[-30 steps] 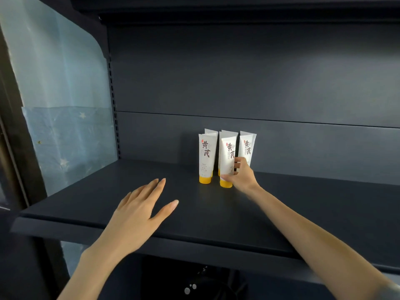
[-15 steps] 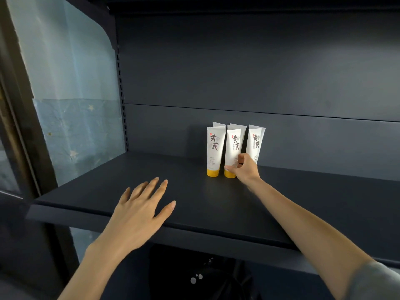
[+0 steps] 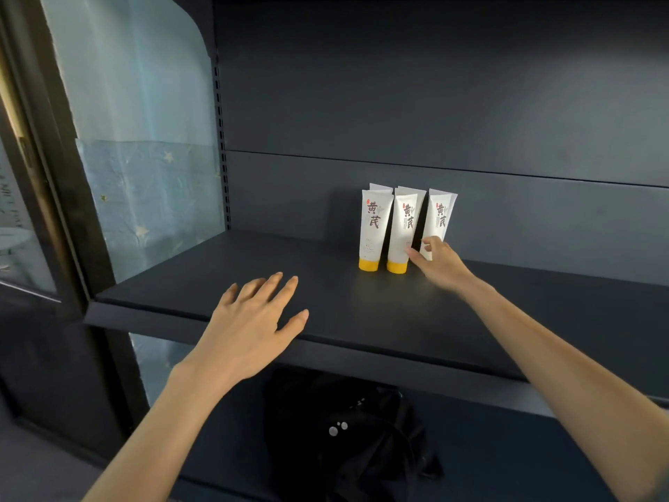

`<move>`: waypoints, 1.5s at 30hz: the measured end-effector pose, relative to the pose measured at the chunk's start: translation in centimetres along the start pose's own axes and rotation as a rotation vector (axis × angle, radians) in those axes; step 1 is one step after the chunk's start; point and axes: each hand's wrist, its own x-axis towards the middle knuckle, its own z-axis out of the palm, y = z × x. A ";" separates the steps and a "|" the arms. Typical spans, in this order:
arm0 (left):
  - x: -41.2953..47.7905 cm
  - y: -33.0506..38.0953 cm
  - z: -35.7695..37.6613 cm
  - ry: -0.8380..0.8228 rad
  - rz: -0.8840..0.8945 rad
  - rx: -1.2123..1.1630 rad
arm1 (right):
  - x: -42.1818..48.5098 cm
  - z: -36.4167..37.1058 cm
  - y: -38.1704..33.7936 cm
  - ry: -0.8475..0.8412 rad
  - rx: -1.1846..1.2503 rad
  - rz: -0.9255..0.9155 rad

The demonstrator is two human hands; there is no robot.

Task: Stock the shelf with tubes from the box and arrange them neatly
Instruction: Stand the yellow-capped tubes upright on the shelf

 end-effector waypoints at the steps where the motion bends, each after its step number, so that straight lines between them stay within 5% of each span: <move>1: 0.0 0.2 0.0 -0.001 0.013 0.006 | -0.9 -0.5 0.0 -0.017 -0.071 -0.011; 10: -0.1 3.1 0.8 -0.028 0.137 -0.017 | -13.6 -4.6 2.4 0.109 -0.445 -0.051; 24: -2.9 15.5 0.3 -0.005 0.428 -0.128 | -31.3 -11.5 13.9 0.211 -0.660 0.338; 45: -14.3 45.4 6.0 -0.279 0.900 -0.240 | -57.9 -18.8 31.9 0.224 -0.460 0.868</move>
